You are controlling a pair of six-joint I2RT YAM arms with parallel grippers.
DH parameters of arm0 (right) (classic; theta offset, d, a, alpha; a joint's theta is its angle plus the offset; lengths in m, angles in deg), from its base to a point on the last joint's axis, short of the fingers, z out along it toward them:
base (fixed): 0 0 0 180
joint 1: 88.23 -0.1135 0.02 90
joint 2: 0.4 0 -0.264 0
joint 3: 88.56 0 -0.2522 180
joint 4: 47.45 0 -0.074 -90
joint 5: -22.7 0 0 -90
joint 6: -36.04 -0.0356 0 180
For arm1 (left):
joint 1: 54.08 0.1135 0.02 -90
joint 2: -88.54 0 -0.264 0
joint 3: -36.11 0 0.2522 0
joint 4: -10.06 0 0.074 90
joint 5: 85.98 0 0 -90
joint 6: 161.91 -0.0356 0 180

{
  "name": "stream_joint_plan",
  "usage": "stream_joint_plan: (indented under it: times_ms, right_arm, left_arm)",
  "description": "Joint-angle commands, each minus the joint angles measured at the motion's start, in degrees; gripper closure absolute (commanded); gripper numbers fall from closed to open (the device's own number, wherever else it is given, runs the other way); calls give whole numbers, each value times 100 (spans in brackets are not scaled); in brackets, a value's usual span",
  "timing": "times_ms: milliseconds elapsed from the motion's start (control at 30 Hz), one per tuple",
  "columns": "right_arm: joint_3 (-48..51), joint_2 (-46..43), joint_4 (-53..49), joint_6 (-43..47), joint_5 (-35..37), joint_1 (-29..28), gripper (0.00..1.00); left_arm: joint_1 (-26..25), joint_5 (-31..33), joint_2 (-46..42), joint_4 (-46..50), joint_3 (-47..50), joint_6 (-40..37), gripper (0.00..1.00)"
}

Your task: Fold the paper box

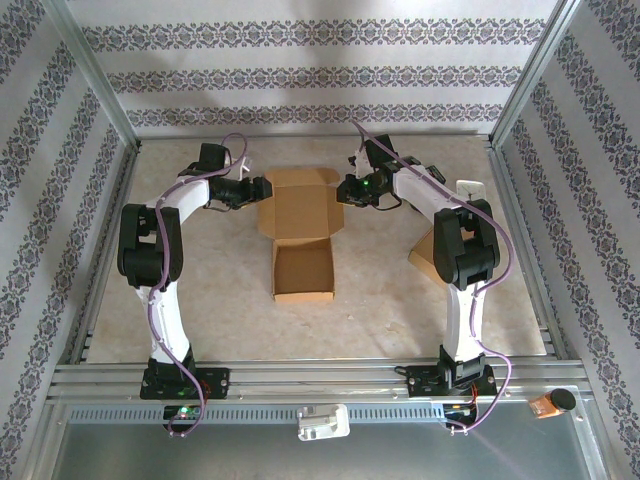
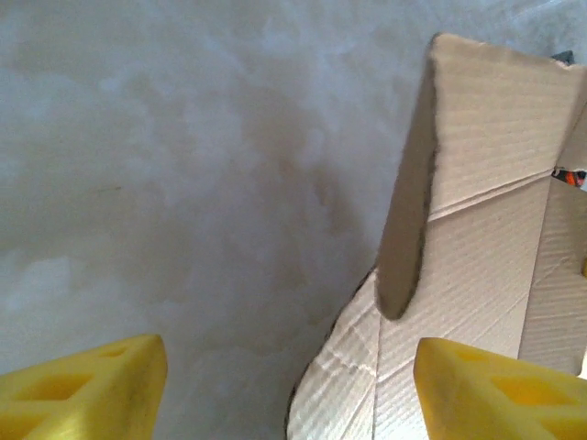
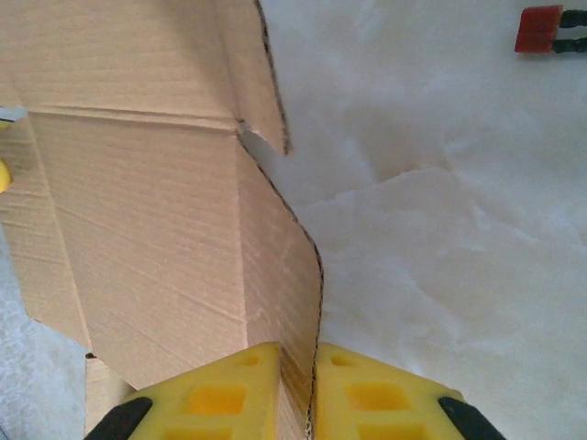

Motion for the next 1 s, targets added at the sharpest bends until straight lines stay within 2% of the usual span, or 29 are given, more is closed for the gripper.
stream_joint_plan:
  times_ms: [0, 100, 200, 300, 467, 567, 667, 733, 800, 833, 967]
  right_arm:
    - [-161, -80, 22, 129, -92, 47, 83]
    - [-167, -79, -3, 121, -77, 47, 83]
    - [-149, -104, -4, 118, -43, 25, 83]
    - [-134, -153, -4, 142, 87, -21, 84]
    - [-203, -309, -37, 116, 282, -114, 87]
    - [-276, -498, -45, 113, 503, -231, 86]
    - [-47, -754, 238, 293, 745, -449, 81]
    - [182, -886, 400, 561, 951, -577, 74]
    - [249, -1055, 305, 875, 1192, -621, 68]
    - [293, -1203, 295, 1016, 1388, -621, 63]
    - [622, -2079, 538, 2000, 2323, -595, 39]
  left_arm:
    - [0, -99, 44, 4, -99, 58, 28]
    - [-9, -647, 85, -471, 63, 461, 39]
    - [-9, -769, 0, -911, 293, 679, 61]
    - [-9, -919, -38, -1011, 323, 705, 76]
    - [-9, -1016, -209, -1187, 315, 661, 80]
    - [-31, -1177, -491, -1676, 461, 508, 83]
    - [-158, -1229, -875, -2564, 873, 76, 86]
    - [-259, -1047, -1082, -3182, 1230, -350, 89]
    - [-291, -954, -1137, -3739, 1483, -555, 96]
    - [-291, -959, -1124, -3967, 1570, -562, 99]
    - [-295, -1131, -1099, -4779, 1821, -732, 100]
